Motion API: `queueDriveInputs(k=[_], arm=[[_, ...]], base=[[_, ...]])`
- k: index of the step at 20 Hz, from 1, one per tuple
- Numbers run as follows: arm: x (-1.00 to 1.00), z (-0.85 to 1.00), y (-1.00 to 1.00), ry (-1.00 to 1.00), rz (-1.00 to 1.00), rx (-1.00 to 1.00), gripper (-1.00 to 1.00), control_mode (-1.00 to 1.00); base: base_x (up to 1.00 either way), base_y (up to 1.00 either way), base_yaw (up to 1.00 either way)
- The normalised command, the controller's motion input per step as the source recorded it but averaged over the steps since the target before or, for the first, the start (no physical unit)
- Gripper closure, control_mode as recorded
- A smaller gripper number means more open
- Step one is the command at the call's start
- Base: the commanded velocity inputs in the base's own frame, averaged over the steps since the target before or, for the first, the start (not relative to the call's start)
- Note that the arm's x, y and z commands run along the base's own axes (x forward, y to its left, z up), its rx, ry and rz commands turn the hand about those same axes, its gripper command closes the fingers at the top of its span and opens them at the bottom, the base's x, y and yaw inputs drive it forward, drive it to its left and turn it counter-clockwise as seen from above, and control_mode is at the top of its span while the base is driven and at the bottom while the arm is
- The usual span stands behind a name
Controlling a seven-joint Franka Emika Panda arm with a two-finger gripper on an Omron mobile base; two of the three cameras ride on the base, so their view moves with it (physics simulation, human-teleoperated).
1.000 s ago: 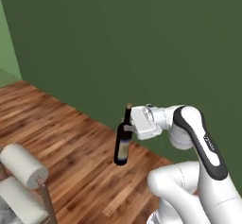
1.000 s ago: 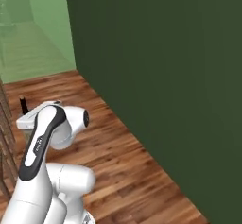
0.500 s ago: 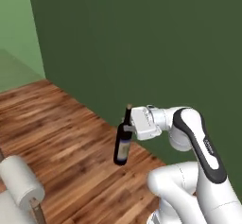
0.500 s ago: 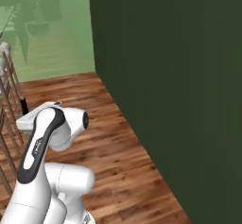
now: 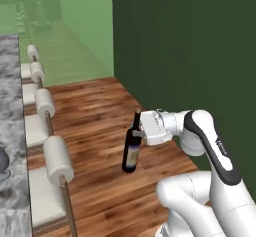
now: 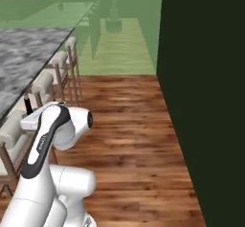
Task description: There is a wine glass and glass cup on the dining counter. Place the wine bottle next to the wine glass and the juice bottle next to the glass cup.
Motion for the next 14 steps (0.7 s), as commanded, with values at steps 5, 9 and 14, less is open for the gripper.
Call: queueDriveInputs(k=[5,9,14], arm=[[0.0,0.0,0.0,0.0,0.0,0.0,1.0,1.0],[0.0,0.0,0.0,0.0,0.0,0.0,1.0,1.0],[0.0,0.0,0.0,0.0,0.0,0.0,1.0,1.0]], base=[[0.49,-0.32,0.24],[0.53,-0.38,0.13],[0.52,-0.39,0.11]])
